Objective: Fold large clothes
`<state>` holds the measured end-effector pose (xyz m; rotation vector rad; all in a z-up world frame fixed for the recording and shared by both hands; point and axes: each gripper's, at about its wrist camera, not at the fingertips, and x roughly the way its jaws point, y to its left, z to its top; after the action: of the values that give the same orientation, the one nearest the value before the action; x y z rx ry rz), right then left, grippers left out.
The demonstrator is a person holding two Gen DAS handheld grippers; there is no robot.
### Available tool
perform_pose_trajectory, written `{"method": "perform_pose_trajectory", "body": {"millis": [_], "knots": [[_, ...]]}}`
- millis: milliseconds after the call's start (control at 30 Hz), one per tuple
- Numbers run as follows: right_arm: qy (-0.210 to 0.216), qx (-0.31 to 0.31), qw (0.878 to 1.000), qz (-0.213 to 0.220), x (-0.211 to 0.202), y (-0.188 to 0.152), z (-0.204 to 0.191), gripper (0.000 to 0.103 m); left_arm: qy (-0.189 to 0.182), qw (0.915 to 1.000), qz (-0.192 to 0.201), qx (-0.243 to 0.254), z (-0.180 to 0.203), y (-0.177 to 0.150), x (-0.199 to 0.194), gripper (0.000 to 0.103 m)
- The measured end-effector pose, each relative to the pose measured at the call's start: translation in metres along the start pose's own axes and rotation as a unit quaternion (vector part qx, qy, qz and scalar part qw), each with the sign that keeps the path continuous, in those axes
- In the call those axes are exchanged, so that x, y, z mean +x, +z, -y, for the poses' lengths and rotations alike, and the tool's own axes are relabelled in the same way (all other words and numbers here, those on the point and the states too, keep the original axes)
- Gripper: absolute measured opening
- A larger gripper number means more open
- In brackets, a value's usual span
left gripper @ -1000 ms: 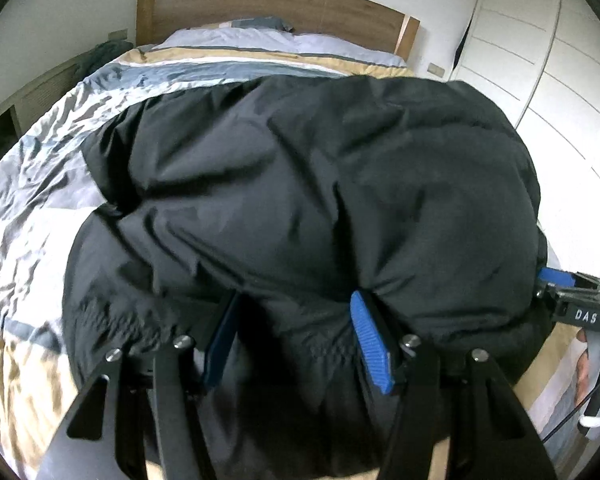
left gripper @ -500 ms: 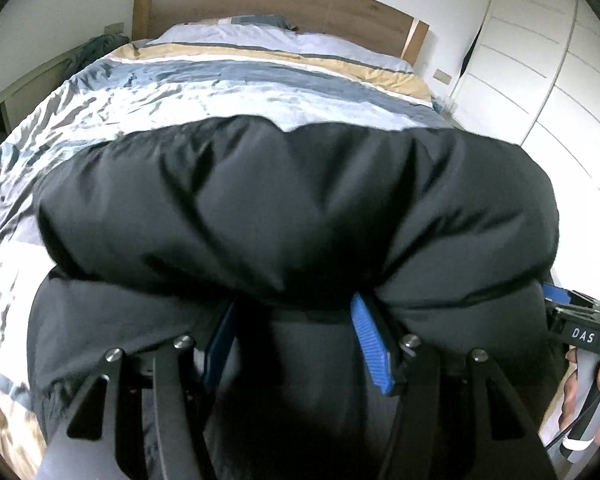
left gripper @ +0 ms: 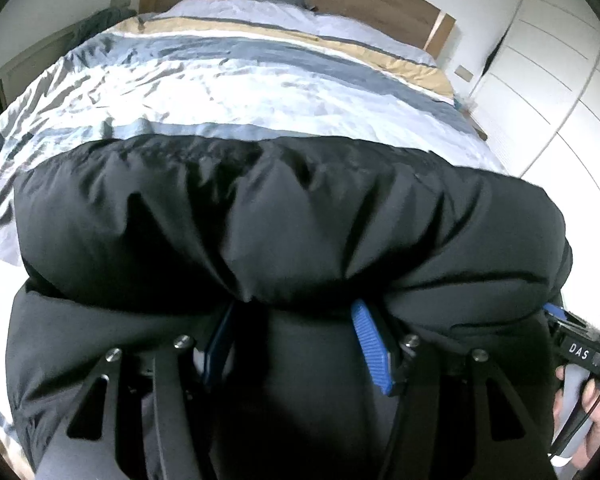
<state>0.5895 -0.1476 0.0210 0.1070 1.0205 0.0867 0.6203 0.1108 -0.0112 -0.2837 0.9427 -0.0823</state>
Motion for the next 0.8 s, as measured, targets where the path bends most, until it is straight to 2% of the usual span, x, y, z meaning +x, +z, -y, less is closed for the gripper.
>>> {"method": "perform_pose_trajectory", "body": {"millis": [333,533,800], "knots": [[0.008,0.01,1.0,-0.012,0.033,0.046,0.008,0.094,-0.002,0.9994,-0.025,-0.025,-0.006,0.039,0.037,0.056],[0.007,0.006,1.0,-0.006,0.043,0.068,0.009,0.094,0.001,0.999,-0.026,-0.035,-0.008,0.053,0.047,0.056],[0.008,0.017,1.0,0.002,0.055,0.075,0.014,0.096,0.002,0.9987,-0.031,-0.041,-0.012,0.057,0.053,0.058]]}}
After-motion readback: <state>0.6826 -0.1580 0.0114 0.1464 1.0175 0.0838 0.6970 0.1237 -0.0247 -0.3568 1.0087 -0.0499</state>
